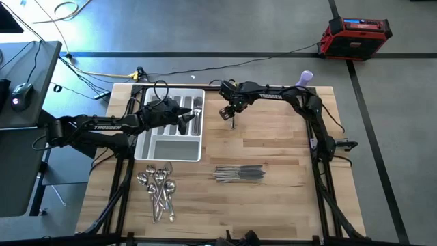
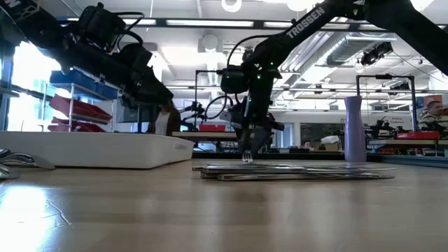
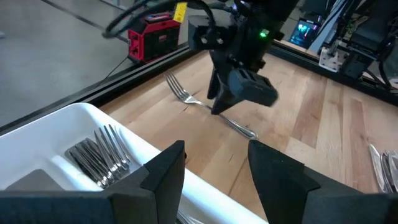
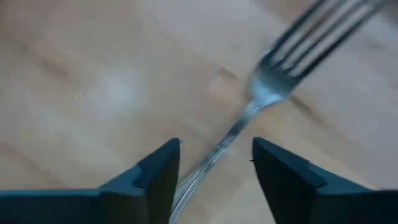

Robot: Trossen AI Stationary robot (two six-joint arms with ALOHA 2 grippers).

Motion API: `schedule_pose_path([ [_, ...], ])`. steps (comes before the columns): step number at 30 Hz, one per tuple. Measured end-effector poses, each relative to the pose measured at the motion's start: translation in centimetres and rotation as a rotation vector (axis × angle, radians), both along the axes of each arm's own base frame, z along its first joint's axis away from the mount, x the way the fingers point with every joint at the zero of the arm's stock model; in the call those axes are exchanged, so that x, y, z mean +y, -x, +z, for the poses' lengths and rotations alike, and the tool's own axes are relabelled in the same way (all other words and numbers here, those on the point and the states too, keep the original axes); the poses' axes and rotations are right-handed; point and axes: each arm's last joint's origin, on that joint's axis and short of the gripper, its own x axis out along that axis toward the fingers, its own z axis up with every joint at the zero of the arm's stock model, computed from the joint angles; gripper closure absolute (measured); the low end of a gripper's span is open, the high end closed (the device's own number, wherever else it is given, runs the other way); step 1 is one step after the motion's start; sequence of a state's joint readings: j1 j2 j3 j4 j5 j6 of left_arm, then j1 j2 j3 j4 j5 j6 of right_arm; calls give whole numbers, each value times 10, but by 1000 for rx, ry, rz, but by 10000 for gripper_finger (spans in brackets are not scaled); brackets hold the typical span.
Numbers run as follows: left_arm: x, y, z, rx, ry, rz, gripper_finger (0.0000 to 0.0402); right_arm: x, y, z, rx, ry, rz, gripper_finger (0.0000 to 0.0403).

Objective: Sort silverware
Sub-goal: Put the fork in the silverware tray

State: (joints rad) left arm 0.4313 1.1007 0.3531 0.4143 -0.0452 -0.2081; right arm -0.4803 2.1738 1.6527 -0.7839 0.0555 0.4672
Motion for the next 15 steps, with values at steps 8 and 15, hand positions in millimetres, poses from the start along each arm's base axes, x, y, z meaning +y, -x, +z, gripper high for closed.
schedule_pose_path([
  [8,0,0,0,-3,6,1,244,-8,1,-13,-6,-33,-79,214],
  [15,0,0,0,-2,9,1,244,0,-7,-23,-6,-58,-49,257],
])
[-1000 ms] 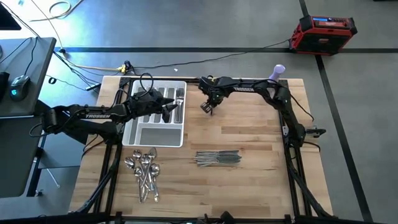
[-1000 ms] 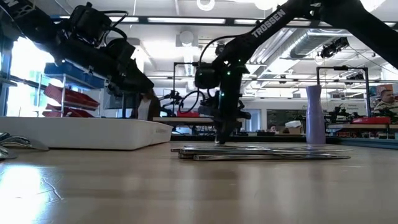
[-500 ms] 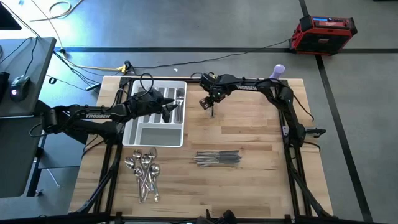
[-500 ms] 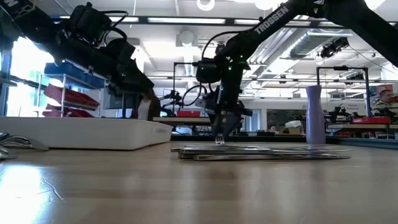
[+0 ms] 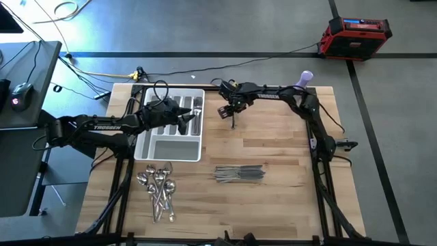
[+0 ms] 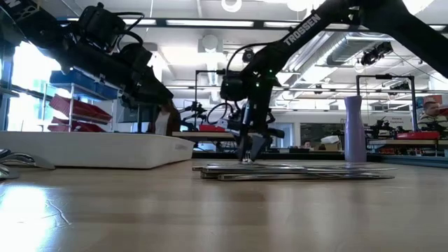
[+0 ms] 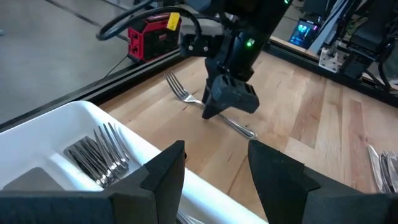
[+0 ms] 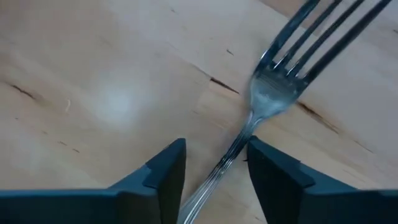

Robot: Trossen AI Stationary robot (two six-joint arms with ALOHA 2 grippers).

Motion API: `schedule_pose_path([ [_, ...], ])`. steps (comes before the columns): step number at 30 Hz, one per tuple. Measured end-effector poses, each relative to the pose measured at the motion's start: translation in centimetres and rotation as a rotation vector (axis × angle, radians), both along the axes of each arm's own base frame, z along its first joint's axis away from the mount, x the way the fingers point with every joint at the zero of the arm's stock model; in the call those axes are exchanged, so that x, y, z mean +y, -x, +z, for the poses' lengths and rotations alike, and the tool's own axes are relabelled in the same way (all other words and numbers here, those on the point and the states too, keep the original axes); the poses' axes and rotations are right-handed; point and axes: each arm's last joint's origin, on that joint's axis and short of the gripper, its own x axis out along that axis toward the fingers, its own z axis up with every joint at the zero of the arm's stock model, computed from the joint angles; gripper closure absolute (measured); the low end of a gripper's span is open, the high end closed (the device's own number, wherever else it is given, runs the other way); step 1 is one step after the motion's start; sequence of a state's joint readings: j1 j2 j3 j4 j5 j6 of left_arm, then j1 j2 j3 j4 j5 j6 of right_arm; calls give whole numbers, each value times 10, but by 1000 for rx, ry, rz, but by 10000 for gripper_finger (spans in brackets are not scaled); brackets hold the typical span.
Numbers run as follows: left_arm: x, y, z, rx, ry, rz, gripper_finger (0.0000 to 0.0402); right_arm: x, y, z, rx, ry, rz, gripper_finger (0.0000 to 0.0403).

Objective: Sort silverware
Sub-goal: Put the fork in the silverware tray

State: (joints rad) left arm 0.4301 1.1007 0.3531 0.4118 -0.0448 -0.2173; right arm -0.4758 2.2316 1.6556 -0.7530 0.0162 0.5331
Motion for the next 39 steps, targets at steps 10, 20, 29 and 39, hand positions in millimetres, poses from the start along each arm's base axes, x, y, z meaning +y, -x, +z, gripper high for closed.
schedule_pose_path([
  [10,0,0,-1,-1,15,5,244,14,-11,-1,-6,54,155,393],
  [20,0,0,-1,-1,16,6,244,41,-26,39,-127,197,251,402],
  [29,-1,0,-1,-1,21,-6,244,80,-40,88,-316,343,360,402],
  [39,-16,-10,11,-120,-12,-231,240,132,-60,161,-770,602,702,402],
])
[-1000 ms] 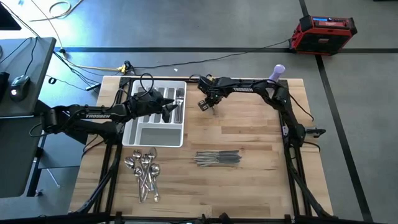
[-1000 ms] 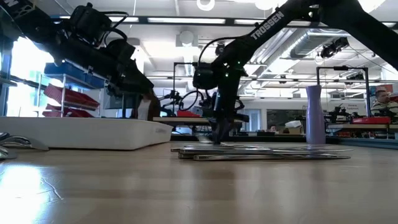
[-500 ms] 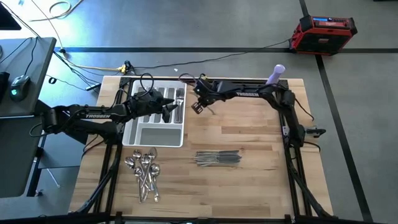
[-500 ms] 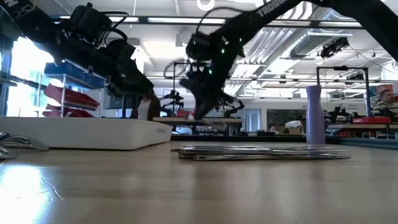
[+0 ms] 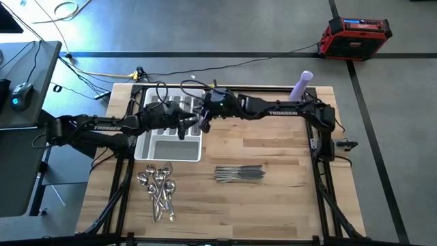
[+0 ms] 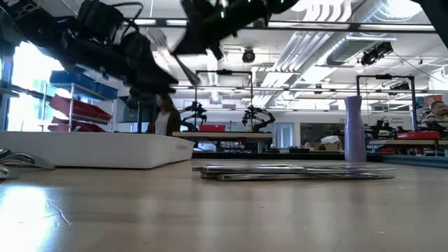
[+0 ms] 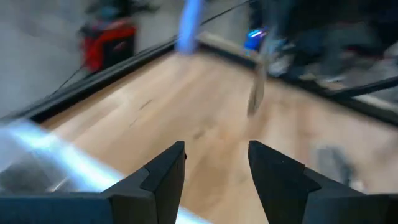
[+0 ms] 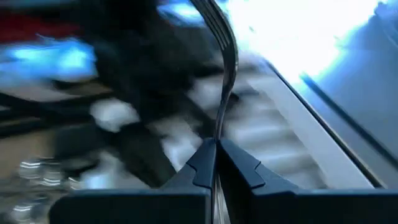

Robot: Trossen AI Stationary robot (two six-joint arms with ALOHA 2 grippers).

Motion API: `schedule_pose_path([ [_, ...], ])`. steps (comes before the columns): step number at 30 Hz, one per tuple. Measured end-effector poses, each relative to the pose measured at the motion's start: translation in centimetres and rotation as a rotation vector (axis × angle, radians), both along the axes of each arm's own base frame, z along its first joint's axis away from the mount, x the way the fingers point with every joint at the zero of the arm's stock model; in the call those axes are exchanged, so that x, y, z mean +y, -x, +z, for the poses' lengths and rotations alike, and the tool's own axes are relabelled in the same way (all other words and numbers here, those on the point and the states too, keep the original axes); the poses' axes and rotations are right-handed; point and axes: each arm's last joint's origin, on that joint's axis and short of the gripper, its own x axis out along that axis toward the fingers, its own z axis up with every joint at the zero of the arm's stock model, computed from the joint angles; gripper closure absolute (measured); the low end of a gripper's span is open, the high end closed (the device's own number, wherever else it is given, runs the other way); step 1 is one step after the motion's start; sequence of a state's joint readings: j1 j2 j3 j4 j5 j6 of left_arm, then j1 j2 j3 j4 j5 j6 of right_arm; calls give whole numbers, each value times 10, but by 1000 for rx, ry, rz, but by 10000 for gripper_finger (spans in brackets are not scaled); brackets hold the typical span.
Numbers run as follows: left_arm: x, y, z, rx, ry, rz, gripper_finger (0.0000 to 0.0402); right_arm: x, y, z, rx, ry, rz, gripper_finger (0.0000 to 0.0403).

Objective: Sort silverware
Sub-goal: Put the fork in the silverware tray

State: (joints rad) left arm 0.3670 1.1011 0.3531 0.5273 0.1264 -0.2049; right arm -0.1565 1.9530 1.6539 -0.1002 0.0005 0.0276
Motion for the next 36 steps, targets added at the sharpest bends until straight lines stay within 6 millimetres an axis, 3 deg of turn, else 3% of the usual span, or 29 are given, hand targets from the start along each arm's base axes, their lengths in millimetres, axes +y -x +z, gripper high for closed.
schedule_pose_path([
  [5,-18,-8,17,-150,-142,-163,238,23,-5,15,-126,48,149,403],
  [10,-41,-13,22,-184,-328,-219,238,41,-7,20,-165,92,215,403],
  [20,-58,-14,27,-185,-469,-92,251,34,-5,16,-114,103,161,403],
  [29,-56,-13,25,-146,-462,-38,313,20,0,9,-18,81,88,403],
  [36,-54,-12,21,-80,-464,9,394,18,2,7,5,74,89,403],
])
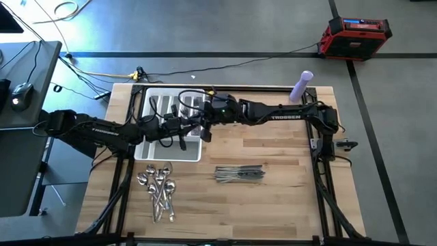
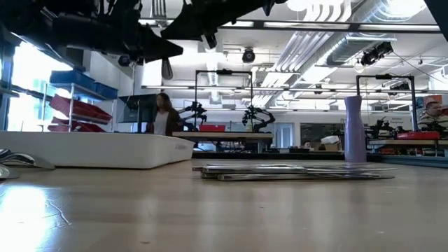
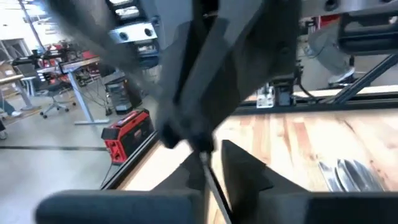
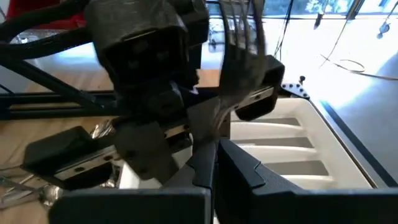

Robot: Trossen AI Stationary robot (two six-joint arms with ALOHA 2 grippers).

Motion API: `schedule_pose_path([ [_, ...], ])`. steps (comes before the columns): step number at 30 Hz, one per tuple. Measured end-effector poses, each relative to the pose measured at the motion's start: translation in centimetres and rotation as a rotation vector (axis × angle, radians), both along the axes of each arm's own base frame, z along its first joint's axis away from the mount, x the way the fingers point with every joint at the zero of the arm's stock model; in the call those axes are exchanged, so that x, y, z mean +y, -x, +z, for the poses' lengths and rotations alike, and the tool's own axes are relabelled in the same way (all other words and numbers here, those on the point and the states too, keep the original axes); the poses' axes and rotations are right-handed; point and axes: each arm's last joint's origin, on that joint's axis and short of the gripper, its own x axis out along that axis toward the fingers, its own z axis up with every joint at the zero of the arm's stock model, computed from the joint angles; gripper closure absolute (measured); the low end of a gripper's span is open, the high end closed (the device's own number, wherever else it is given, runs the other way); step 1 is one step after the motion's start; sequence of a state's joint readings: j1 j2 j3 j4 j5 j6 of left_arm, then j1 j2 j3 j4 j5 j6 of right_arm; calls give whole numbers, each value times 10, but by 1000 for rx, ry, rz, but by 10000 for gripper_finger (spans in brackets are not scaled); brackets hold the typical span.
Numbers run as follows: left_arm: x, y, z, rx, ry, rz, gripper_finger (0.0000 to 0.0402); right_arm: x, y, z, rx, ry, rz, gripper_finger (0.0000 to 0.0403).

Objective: Sort silverware
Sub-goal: Put the fork in the silverware tray

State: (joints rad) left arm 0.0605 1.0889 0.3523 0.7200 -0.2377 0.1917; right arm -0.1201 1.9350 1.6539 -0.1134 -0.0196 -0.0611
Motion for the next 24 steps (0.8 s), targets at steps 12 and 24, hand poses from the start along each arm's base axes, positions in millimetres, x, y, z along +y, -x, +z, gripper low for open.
schedule_pose_path([
  [12,1,0,-5,55,-4,-12,401,-21,12,-16,184,-58,-94,399],
  [24,17,3,-15,136,71,66,401,-41,33,-35,450,-68,-213,291],
])
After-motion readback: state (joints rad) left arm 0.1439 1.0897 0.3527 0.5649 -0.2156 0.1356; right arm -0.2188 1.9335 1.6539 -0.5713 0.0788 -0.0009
